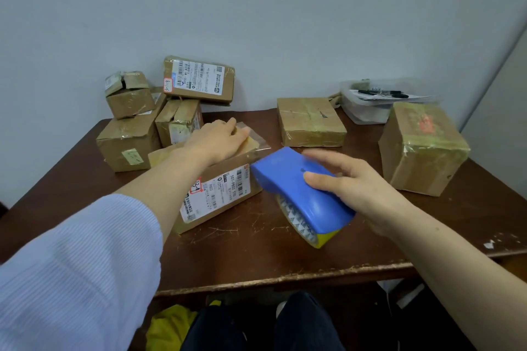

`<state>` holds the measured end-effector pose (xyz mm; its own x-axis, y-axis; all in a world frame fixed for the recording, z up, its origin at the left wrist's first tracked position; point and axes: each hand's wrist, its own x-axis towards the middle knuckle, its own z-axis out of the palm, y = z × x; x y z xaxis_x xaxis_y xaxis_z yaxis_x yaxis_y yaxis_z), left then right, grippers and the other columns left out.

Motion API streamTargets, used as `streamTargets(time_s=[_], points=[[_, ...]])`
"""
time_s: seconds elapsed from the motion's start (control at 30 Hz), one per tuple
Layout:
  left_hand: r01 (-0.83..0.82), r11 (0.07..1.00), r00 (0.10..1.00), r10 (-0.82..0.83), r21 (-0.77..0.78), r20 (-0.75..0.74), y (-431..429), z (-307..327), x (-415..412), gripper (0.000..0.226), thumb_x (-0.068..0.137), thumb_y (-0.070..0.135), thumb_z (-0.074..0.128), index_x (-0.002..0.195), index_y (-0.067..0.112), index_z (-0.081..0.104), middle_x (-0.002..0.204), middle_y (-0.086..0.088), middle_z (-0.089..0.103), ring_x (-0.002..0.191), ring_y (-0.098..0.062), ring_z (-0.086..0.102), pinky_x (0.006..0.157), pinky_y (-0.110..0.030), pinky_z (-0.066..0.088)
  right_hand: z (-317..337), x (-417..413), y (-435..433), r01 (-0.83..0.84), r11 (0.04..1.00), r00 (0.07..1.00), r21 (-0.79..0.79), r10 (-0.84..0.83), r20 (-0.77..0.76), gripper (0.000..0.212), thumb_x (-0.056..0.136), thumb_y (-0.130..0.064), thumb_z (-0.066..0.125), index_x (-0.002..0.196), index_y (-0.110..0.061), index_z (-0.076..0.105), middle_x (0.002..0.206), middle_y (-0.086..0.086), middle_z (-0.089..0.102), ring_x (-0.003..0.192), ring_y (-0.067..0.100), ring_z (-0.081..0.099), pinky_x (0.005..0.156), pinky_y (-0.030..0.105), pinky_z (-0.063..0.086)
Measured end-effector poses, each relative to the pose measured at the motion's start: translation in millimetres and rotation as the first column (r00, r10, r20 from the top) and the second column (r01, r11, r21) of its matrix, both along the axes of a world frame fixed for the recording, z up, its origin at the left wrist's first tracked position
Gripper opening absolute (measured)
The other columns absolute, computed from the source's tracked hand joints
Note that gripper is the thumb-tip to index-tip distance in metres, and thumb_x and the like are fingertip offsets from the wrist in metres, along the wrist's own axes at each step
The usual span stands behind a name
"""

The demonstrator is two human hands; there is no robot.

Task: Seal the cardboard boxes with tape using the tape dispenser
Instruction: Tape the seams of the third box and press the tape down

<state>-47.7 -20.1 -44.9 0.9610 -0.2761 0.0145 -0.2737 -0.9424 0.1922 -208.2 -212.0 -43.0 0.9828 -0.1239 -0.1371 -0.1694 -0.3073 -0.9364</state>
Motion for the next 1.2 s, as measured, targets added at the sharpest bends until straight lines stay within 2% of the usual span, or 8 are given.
streamTargets(time_s=[0.07, 0.23, 0.37, 0.53, 0.77, 0.93, 1.1, 1.2], points=[[-0.002, 1.000, 1.000, 0.002, 0.012, -0.005, 0, 0, 1, 0.059, 0.098, 0.054, 0.024, 0.146, 0.018, 0.031, 0.149, -0.009, 0.036, 0.136, -0.030, 0.034, 0.105, -0.043, 0.032, 9, 5, 4, -0.054, 0.995, 0.998, -0.083, 0.052, -0.023, 0.042, 0.083, -0.034, 0.070, 0.124, -0.034, 0.061, 0.131, -0.008, 0.056, 0.092, 0.002, 0.059, 0.068, 0.014, 0.045], [0.001, 0.999, 1.000, -0.002, 0.037, 0.009, 0, -3, 2, 0.063, 0.098, 0.053, 0.020, 0.149, 0.016, 0.024, 0.150, -0.011, 0.034, 0.135, -0.032, 0.034, 0.106, -0.045, 0.033, 47, 19, 21, -0.355, 0.747, 0.934, -0.563, 0.261, -0.243, 0.110, 0.052, -0.066, 0.074, 0.146, -0.025, 0.032, 0.142, -0.009, 0.040, 0.123, 0.014, 0.045, 0.097, 0.027, 0.038], [0.004, 0.998, 1.000, -0.004, 0.061, 0.002, 1, -9, 11, 0.067, 0.097, 0.052, 0.017, 0.151, 0.013, 0.016, 0.152, -0.014, 0.030, 0.135, -0.035, 0.032, 0.108, -0.047, 0.031, 65, 35, 33, -0.365, 0.553, 0.930, -0.748, 0.254, -0.266, 0.061, 0.066, -0.049, 0.073, 0.117, -0.021, 0.057, 0.103, -0.002, 0.059, 0.086, 0.017, 0.057, 0.075, 0.030, 0.047], [0.027, 0.996, 1.000, -0.027, 0.083, -0.008, 2, -8, 9, 0.066, 0.092, 0.050, 0.011, 0.149, 0.019, 0.022, 0.153, -0.015, 0.025, 0.132, -0.038, 0.033, 0.105, -0.050, 0.034, 84, 52, 45, -0.355, 0.530, 0.933, -0.770, 0.249, -0.259, 0.028, 0.058, -0.040, 0.072, 0.074, -0.019, 0.062, 0.071, 0.001, 0.052, 0.064, 0.019, 0.046, 0.057, 0.026, 0.037], [0.035, 0.994, 0.998, -0.039, 0.108, 0.041, -2, -4, 1, 0.060, 0.100, 0.046, 0.019, 0.150, 0.012, 0.017, 0.151, -0.016, 0.029, 0.132, -0.036, 0.035, 0.104, -0.047, 0.035, 55, 58, 50, -0.460, 0.347, 0.885, -0.817, 0.256, -0.389, 0.046, 0.052, -0.047, 0.074, 0.086, -0.016, 0.069, 0.085, 0.002, 0.065, 0.072, 0.019, 0.057, 0.058, 0.026, 0.044], [0.053, 0.990, 0.998, -0.056, 0.127, 0.018, 1, -9, 8, 0.063, 0.097, 0.052, 0.012, 0.151, 0.019, 0.017, 0.154, -0.013, 0.025, 0.134, -0.035, 0.033, 0.105, -0.049, 0.034, 54, 60, 20, -0.235, 0.281, 0.966, -0.930, 0.176, -0.191, 0.064, 0.063, -0.073, 0.065, 0.094, -0.018, 0.057, 0.092, -0.001, 0.061, 0.086, 0.023, 0.057, 0.065, 0.032, 0.042], [0.009, 0.992, 1.000, -0.012, 0.127, 0.018, -1, -6, 2, 0.067, 0.098, 0.052, 0.012, 0.152, 0.012, 0.009, 0.154, -0.013, 0.024, 0.136, -0.034, 0.030, 0.106, -0.048, 0.031, -20, 70, 8, -0.101, 0.104, 0.992, -0.989, 0.083, -0.093, 0.059, 0.098, -0.041, 0.043, 0.145, -0.012, 0.023, 0.125, 0.019, 0.043, 0.110, 0.034, 0.050, 0.076, 0.037, 0.041], [-0.001, 0.992, 1.000, -0.001, 0.128, 0.012, -3, -2, -5, 0.068, 0.099, 0.052, 0.014, 0.152, 0.011, 0.007, 0.153, -0.015, 0.025, 0.136, -0.035, 0.030, 0.106, -0.047, 0.030, -56, 73, 5, -0.045, -0.035, 0.996, -0.998, 0.077, -0.047, 0.065, 0.101, -0.028, 0.042, 0.151, -0.013, 0.004, 0.124, 0.019, 0.042, 0.106, 0.031, 0.050, 0.077, 0.034, 0.040]])
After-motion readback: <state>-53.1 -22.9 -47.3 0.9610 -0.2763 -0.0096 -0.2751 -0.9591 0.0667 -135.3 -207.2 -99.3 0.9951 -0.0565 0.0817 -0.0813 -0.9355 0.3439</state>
